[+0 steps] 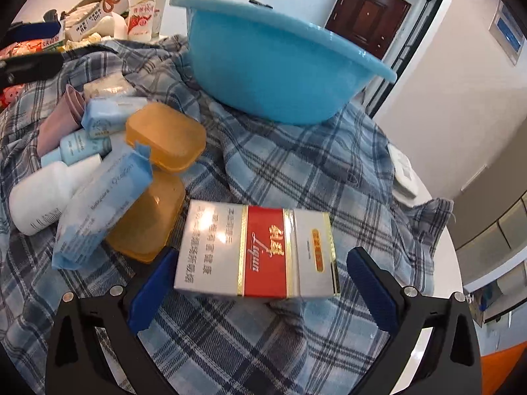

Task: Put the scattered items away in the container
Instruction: 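Grasp the red-and-white Liqun carton with the right gripper while the left reaches the Babycare wipes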

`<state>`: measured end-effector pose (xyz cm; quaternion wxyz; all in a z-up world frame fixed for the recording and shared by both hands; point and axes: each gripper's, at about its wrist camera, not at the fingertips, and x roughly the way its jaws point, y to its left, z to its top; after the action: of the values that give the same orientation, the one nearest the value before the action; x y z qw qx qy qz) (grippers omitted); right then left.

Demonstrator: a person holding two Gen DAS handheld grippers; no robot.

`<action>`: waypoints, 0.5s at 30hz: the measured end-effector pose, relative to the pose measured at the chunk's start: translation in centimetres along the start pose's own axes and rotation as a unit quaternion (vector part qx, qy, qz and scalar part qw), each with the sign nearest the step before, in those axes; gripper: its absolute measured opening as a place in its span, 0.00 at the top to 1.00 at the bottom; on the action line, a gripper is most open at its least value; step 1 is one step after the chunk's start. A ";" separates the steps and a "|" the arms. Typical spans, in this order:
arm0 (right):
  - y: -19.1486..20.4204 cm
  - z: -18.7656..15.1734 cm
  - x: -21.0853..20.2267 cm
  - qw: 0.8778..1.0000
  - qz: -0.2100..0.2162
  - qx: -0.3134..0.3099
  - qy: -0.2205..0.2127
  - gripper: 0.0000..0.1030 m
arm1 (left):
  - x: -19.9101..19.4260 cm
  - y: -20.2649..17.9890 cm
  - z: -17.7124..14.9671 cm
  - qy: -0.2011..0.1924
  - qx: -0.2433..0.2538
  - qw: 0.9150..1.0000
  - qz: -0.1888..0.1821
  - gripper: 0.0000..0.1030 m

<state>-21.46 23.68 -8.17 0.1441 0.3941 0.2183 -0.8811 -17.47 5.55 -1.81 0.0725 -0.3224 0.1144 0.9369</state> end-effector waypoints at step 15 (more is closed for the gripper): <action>-0.4 0.1 0.9 1.000 -0.010 0.013 0.014 0.07 | 0.7 0.1 -0.3 0.011 0.006 1.000 0.010 0.00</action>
<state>-22.22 23.90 -8.67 0.1272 0.4065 0.2127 -0.8794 -17.85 5.44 -2.50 0.0642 -0.3311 0.1241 0.9332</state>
